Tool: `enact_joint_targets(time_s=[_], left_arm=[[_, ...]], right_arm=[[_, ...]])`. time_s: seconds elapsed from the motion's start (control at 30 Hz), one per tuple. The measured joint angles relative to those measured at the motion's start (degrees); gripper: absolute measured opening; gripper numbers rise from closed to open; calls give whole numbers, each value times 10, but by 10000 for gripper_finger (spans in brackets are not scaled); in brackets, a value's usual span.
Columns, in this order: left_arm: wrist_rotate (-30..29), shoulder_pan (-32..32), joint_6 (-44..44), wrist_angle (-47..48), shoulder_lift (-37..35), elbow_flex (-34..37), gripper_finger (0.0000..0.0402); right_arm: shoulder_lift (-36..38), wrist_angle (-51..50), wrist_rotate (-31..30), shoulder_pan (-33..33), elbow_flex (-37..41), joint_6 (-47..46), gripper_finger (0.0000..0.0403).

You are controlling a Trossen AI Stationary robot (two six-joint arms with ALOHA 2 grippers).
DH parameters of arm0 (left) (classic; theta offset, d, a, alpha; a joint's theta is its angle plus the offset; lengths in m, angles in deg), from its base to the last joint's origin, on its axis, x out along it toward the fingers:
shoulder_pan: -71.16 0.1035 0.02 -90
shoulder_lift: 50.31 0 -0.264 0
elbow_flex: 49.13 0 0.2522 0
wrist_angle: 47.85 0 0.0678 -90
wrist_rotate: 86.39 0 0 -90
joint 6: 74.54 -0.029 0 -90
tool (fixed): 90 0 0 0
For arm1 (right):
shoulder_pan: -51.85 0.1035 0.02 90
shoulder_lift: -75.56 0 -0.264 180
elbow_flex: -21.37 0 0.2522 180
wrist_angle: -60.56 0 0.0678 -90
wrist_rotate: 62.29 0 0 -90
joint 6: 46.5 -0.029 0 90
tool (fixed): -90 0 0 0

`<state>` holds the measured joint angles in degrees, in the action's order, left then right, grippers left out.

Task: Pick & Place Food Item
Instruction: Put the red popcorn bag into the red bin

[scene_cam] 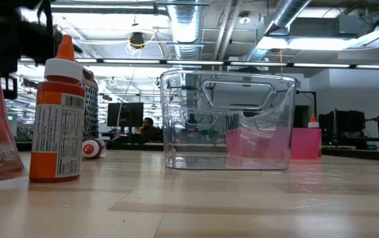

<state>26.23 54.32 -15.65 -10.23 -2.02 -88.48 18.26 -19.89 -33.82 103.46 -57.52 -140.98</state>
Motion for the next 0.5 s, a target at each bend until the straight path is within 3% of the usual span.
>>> enact_joint_targets(time_s=[0.5], left_arm=[[-33,-28,-26,61,0,-103,0]], right_arm=[[0,8,0,0,0,2,249]])
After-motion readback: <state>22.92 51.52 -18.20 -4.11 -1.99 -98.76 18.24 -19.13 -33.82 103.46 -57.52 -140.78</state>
